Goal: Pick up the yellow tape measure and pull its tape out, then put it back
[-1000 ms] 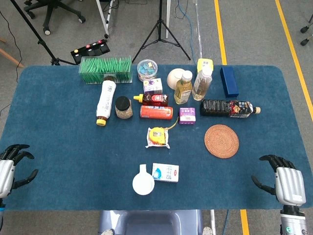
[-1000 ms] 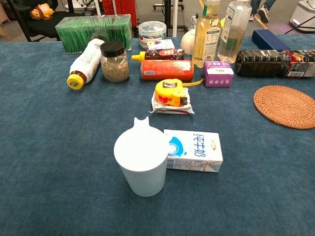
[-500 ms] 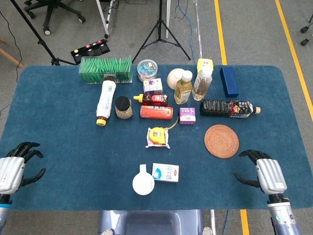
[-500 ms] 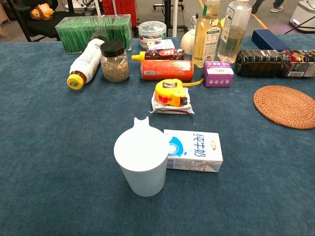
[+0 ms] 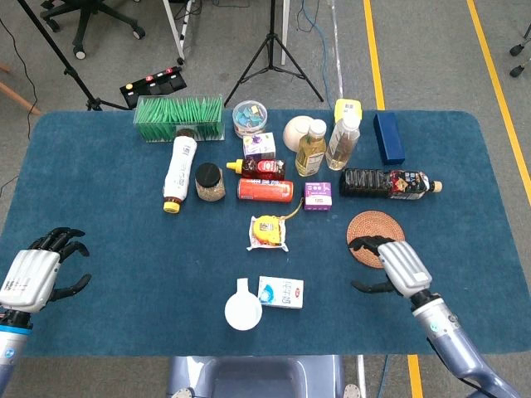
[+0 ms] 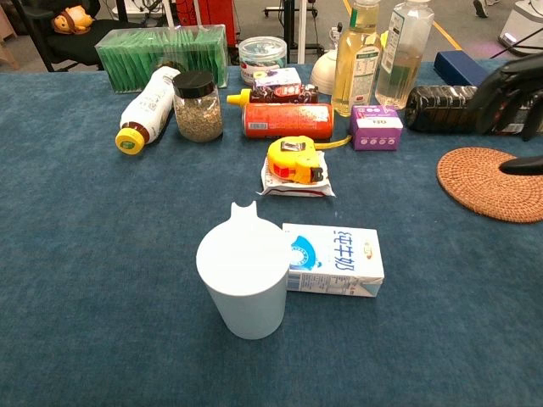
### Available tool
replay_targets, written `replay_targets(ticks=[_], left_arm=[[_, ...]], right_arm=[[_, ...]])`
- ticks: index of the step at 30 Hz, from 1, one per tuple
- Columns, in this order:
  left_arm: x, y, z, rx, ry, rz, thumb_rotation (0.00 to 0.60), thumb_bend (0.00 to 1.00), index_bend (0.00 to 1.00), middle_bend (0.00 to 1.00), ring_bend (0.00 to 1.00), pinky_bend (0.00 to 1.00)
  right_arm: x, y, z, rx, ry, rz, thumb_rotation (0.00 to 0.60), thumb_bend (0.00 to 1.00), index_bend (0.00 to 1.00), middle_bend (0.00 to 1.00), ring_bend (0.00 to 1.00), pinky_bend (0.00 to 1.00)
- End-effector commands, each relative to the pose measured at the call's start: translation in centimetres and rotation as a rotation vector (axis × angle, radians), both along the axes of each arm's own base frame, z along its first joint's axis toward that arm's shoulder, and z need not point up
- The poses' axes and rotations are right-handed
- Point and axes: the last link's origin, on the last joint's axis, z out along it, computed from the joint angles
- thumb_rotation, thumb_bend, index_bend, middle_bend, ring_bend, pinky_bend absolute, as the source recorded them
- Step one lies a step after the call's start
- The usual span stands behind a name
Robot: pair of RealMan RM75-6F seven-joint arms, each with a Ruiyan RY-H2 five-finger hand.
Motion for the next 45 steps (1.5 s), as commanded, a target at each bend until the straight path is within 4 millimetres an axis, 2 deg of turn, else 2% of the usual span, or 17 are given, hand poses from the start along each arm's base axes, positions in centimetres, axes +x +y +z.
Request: replay_targets(ticks=[1, 4, 12, 18, 24, 29, 36, 45], left_arm=[[0.5, 0.5, -0.1, -0.002, -0.011, -0.01, 0.6, 0.23, 0.42, 0.26, 0.16, 0.29], [1.2, 0.9, 0.1, 0.006, -0.011, -0.025, 0.6, 0.23, 0.42, 0.26, 0.16, 0.29], [2.5, 1.3, 0.7, 0.017, -0.014, -0.052, 0.6, 0.23, 0.42, 0.26, 0.16, 0.29], [3.1, 1.6, 0.6, 0.007, -0.018, -0.064, 0.6, 0.23, 0.42, 0.26, 0.16, 0.29], [3.2, 1.8, 0.5, -0.001, -0.025, -0.065, 0.6, 0.23, 0.42, 0.26, 0.16, 0.29], [2.8, 1.7, 0.6, -0.001, -0.028, -0.057, 0.6, 0.23, 0.42, 0.26, 0.16, 0.29], [2.2, 1.5, 0.8, 0.005, -0.033, -0.037, 0.6, 0.23, 0.42, 0.26, 0.16, 0.29], [1.8, 1.5, 0.7, 0.005, -0.037, -0.024, 0.6, 0.23, 0.42, 0.26, 0.16, 0.29]], right_arm=[[2.2, -1.9, -1.0, 0.052, -0.02, 0.057, 0.513, 0.22, 0.28, 0.38, 0.37, 0.4], [3.7, -3.1, -2.1, 0.102, -0.027, 0.084, 0.514, 0.22, 0.27, 0.38, 0.37, 0.4], [5.9, -5.1, -4.5, 0.165, -0.038, 0.108, 0.512, 0.22, 0.22, 0.35, 0.38, 0.37], [6.9, -6.1, -7.0, 0.155, 0.018, 0.125, 0.513, 0.22, 0.17, 0.35, 0.38, 0.36], [7.7, -6.8, -8.5, 0.164, 0.043, 0.115, 0.51, 0.22, 0.15, 0.35, 0.38, 0.34], [7.8, -7.4, -9.2, 0.172, 0.075, 0.107, 0.51, 0.22, 0.14, 0.35, 0.39, 0.34], [7.9, -8.2, -9.1, 0.172, 0.143, 0.119, 0.512, 0.22, 0.13, 0.35, 0.4, 0.34], [8.3, -8.3, -9.0, 0.195, 0.172, 0.123, 0.509, 0.22, 0.12, 0.35, 0.41, 0.34]])
